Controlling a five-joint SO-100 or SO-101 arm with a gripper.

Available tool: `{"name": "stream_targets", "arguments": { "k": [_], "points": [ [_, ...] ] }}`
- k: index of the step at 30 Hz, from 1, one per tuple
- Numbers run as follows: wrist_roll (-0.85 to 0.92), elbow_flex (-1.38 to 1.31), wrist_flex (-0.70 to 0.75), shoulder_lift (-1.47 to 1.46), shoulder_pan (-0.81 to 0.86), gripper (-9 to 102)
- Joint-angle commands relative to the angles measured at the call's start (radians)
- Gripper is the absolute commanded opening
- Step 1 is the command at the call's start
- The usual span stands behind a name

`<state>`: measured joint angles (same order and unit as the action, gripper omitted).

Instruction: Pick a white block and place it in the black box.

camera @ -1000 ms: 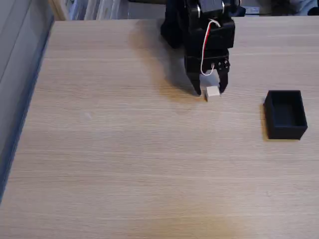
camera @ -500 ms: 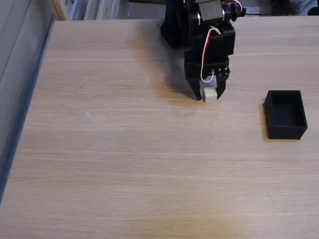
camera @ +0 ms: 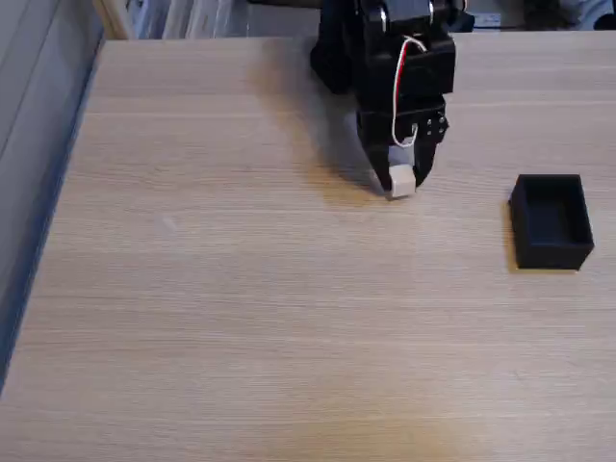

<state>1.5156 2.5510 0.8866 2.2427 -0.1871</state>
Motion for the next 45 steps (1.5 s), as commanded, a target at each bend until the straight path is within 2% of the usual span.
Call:
{"name": "stream_targets", "arguments": {
  "k": [1, 8, 16, 27, 35, 37, 41, 45],
  "points": [
    [-0.003, -0.005, 0.040, 0.110, -0.067, 0],
    [-0.072, -0.112, 0.133, 0.181, -0.281, 0],
    [-0.187, -0.373, 0.135, -0.003, -0.453, 0],
    [-0.218, -0.669, 0.114, -0.327, -0.439, 0],
    [-0.212, -0.753, 0.103, -0.425, -0.422, 0],
    [-0.215, -0.758, 0.104, -0.428, -0.422, 5],
    [-0.186, -0.759, 0.132, -0.428, -0.430, 26],
    [-0.186, -0.764, 0.135, -0.428, -0.433, 25]
  ]
}}
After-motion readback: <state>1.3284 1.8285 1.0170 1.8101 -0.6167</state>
